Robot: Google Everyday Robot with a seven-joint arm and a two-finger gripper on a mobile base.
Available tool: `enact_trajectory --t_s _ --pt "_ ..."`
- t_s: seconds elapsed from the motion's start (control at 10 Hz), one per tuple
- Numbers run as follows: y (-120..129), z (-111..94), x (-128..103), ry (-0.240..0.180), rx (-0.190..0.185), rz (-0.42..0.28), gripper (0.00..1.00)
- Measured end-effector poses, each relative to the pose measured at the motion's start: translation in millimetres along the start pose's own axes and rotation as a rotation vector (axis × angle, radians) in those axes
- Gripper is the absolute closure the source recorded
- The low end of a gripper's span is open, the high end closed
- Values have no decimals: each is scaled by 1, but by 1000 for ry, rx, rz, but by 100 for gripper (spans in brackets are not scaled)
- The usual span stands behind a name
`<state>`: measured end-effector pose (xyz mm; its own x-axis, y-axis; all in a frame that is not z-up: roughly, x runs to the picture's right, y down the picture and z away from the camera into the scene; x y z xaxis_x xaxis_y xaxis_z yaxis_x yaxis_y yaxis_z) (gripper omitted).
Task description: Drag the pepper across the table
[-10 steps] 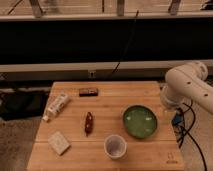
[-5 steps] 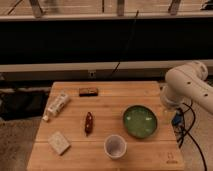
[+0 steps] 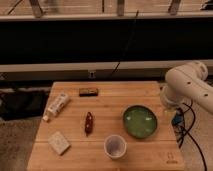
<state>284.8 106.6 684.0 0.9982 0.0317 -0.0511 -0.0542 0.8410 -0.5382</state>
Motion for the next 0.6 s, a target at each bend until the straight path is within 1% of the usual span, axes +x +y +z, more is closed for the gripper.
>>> enact_trajectory --t_s 0.3,0.4,0.5,0.6 --pt "0 1 -1 3 0 -3 20" --pt "-1 1 -6 15 4 -16 20" --pt "-4 2 -20 23 7 -39 20" --pt "-8 3 -41 35 12 -69 20"
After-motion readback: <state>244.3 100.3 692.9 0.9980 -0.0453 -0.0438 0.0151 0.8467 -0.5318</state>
